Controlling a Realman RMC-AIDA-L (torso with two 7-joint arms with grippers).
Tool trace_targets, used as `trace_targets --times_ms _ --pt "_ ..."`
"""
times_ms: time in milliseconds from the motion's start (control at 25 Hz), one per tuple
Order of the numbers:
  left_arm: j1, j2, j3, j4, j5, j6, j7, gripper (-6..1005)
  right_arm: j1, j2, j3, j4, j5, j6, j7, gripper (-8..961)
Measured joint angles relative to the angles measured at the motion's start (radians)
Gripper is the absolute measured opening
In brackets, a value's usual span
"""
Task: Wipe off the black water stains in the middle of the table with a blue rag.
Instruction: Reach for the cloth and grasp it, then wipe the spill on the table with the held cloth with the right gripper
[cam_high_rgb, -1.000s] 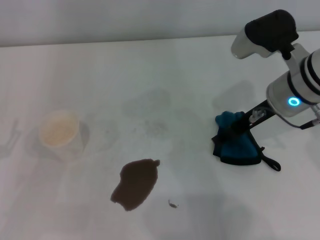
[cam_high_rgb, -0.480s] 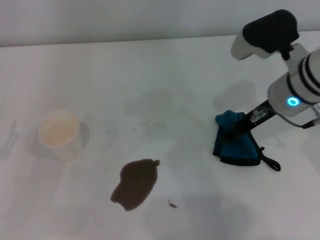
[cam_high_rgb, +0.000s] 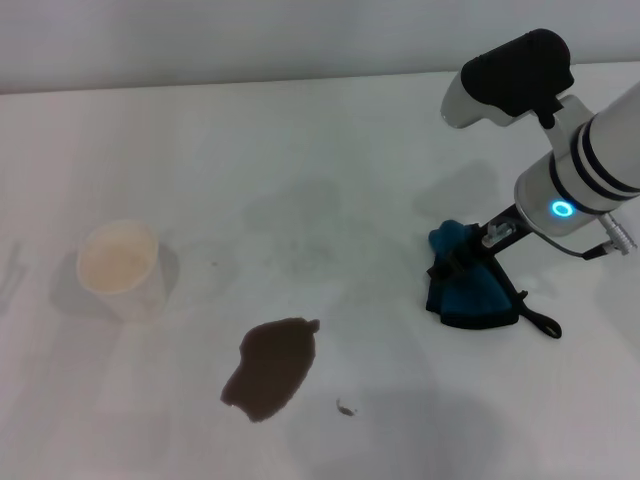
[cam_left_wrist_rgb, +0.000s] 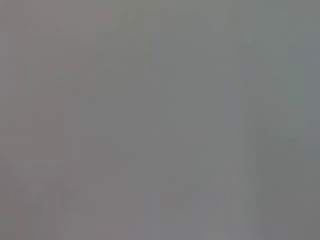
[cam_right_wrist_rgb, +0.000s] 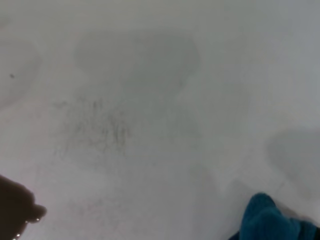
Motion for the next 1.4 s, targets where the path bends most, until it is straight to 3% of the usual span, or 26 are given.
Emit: trace_targets --times_ms 240,440,680,880,1120,1400 --pt "-0.016 0.001 0.000 0.000 -0.002 -0.005 0.009 891 0.005 -0.003 0.001 0.025 -0.022 -0.003 0.001 598" --pt "-0.028 0.002 0.000 -0.018 -0.017 -0.016 0.028 891 0.011 -0.004 0.006 0.023 -0.038 0.014 0.003 401" --pt "-0.036 0.000 0.000 -0.013 -0.049 -0.004 0.030 891 0.012 -0.004 0.037 0.007 -0.037 0.016 -0.008 328" --pt "-0.042 0.001 0.000 -0.016 -0.055 0.004 0.028 891 0.019 -0.003 0.017 0.001 -0.041 0.028 -0.012 124" --pt "-0.040 0.001 0.000 -0.020 -0.095 0.013 0.027 891 0.044 0.003 -0.015 0.043 -0.031 0.028 -0.013 56" --pt "-0.046 0.002 0.000 -0.022 -0.106 0.004 0.030 891 0.053 0.003 -0.034 0.016 0.036 0.025 -0.025 55"
